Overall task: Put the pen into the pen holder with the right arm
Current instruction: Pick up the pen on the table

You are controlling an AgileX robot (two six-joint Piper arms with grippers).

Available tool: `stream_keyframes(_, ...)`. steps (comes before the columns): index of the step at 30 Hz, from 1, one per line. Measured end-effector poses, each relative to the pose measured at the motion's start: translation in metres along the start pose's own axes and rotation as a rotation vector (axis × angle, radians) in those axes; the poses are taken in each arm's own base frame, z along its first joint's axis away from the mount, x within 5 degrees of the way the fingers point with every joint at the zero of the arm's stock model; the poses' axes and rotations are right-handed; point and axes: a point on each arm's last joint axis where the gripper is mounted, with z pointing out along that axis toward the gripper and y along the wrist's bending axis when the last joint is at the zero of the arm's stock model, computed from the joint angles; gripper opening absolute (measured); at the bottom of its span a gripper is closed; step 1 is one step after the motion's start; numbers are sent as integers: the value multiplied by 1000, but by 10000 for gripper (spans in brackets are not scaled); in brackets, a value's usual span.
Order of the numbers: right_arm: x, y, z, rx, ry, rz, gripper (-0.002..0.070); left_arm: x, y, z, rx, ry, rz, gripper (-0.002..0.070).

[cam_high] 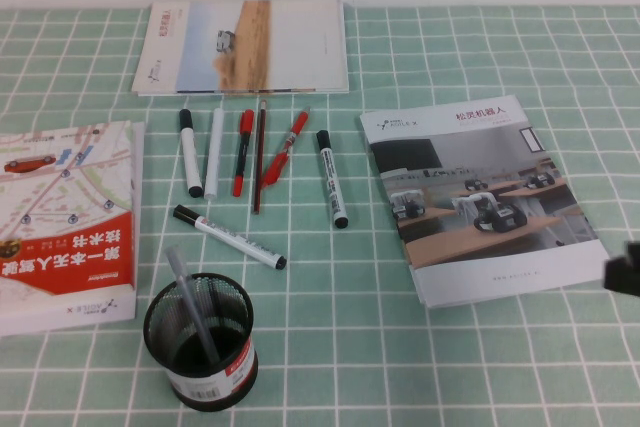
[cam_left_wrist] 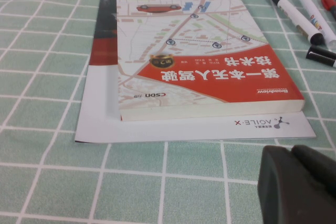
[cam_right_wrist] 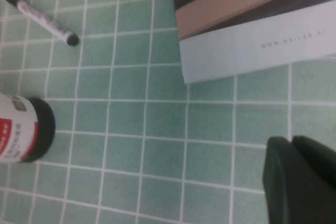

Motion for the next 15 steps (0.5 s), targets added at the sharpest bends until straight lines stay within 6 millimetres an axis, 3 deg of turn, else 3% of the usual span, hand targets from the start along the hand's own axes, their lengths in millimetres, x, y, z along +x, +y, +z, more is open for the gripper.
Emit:
stream_keyframes(5, -34, 22, 35, 20, 113, -101, -19, 0, 0, 0, 0, 0, 0, -4)
stream_keyframes(15, -89, 95, 141, -4, 286, -281, -19, 0, 0, 0, 0, 0, 0, -4)
